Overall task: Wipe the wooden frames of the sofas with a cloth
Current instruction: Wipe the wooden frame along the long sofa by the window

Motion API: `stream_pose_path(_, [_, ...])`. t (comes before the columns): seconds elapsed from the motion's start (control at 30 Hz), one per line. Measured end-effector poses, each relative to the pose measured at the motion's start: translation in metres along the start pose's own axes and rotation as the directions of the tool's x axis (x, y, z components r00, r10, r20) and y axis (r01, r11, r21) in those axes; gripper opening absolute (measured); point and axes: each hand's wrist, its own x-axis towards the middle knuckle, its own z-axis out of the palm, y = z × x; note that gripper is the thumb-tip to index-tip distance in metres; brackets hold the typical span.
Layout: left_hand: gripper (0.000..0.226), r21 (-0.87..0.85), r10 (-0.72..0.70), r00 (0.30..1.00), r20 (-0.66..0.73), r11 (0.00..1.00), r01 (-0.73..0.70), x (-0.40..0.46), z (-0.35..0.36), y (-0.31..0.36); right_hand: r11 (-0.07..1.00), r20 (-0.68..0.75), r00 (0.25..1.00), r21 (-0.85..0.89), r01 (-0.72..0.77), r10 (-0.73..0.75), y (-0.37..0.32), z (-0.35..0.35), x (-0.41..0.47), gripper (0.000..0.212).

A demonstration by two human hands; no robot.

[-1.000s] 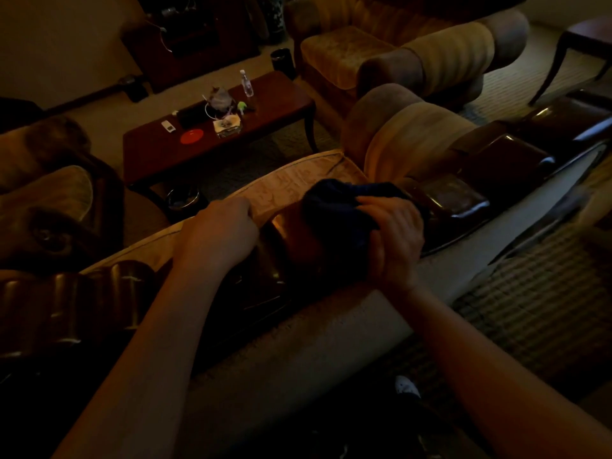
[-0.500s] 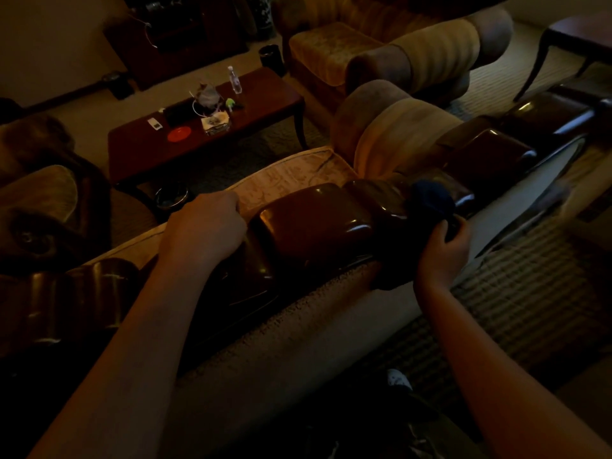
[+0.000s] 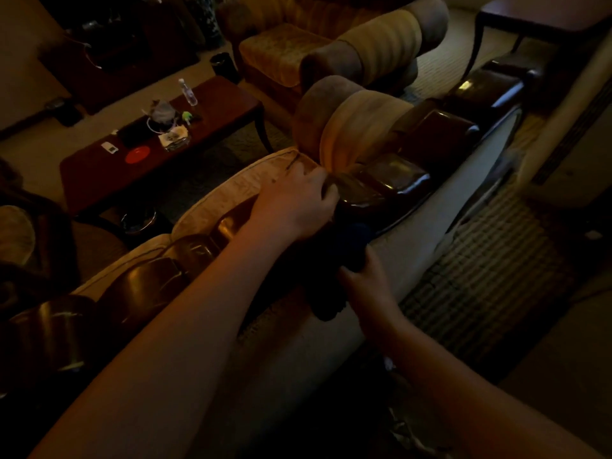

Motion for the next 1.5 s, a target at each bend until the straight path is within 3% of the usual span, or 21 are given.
stream_pose_path(0.07, [0.038,0.000,-0.011,1.000,-0.020,1.000,0.011,-0.001,-0.001,0.001,0.994,0.003,0.994,0.013,-0.111,0.111,-0.009,-0.013,0.008,0.021])
stream_pose_path(0.13, [0.038,0.019,-0.016,1.000,-0.013,1.000,0.016,0.000,-0.002,0.002,0.961,-0.090,0.958,0.077,-0.265,0.272,-0.014,-0.031,0.027,0.011])
stream_pose_path(0.17, [0.039,0.032,-0.017,1.000,-0.007,0.999,0.017,0.001,-0.001,0.002,0.926,-0.133,0.922,0.162,-0.342,0.364,-0.015,-0.039,0.038,0.010])
stream_pose_path(0.23, [0.041,0.057,-0.019,1.000,0.013,0.998,0.018,0.002,0.000,0.001,0.886,-0.216,0.871,0.259,-0.385,0.442,-0.015,-0.049,0.055,0.029])
stream_pose_path(0.33, [0.045,0.095,-0.039,0.998,0.046,0.995,0.035,0.006,0.001,0.000,0.883,-0.231,0.870,0.300,-0.362,0.435,-0.017,-0.036,0.044,0.034])
stream_pose_path(0.43, [0.046,0.117,-0.055,0.997,0.057,0.992,0.048,0.008,-0.001,0.001,0.850,0.014,0.893,0.301,-0.433,0.450,-0.015,-0.003,0.004,0.025])
stream_pose_path(0.5, [0.047,0.123,-0.053,0.996,0.073,0.991,0.044,0.008,-0.001,0.002,0.868,0.063,0.913,0.290,-0.402,0.402,-0.014,0.010,-0.010,0.020])
stream_pose_path(0.6, [0.046,0.126,-0.051,0.996,0.073,0.991,0.041,0.008,-0.001,0.002,0.878,0.056,0.931,0.316,-0.359,0.361,-0.019,0.012,-0.007,0.023])
stream_pose_path(0.7, [0.046,0.116,-0.050,0.997,0.060,0.992,0.043,0.008,-0.001,0.001,0.835,0.011,0.896,0.360,-0.417,0.443,-0.022,-0.002,0.005,0.021])
stream_pose_path(0.9, [0.046,0.118,-0.044,0.997,0.065,0.992,0.036,0.008,0.001,0.000,0.805,-0.213,0.824,0.440,-0.398,0.525,-0.027,-0.026,0.033,0.033])
stream_pose_path(0.97, [0.045,0.110,-0.051,0.997,0.057,0.993,0.045,0.007,0.000,0.001,0.830,-0.174,0.855,0.394,-0.395,0.489,-0.023,-0.010,0.022,0.034])
stream_pose_path(1.07, [0.045,0.122,-0.052,0.997,0.052,0.992,0.046,0.007,-0.001,0.002,0.865,-0.002,0.908,0.306,-0.398,0.419,-0.019,0.017,-0.009,0.025])
stream_pose_path(1.2, [0.045,0.130,-0.051,0.998,0.047,0.991,0.044,0.006,-0.001,0.002,0.881,0.034,0.931,0.313,-0.355,0.363,-0.017,0.015,-0.007,0.015])
stream_pose_path(1.3, [0.046,0.133,-0.047,0.998,0.044,0.990,0.040,0.006,-0.001,0.002,0.828,-0.046,0.886,0.382,-0.411,0.461,-0.017,-0.005,0.015,0.025])
stream_pose_path(1.4, [0.046,0.131,-0.041,0.998,0.047,0.991,0.035,0.006,0.000,0.002,0.776,-0.159,0.813,0.443,-0.449,0.560,-0.014,-0.038,0.049,0.016])
stream_pose_path(1.5, [0.046,0.132,-0.043,0.998,0.041,0.991,0.037,0.006,0.000,0.002,0.830,-0.259,0.821,0.402,-0.387,0.509,-0.020,-0.056,0.076,0.015])
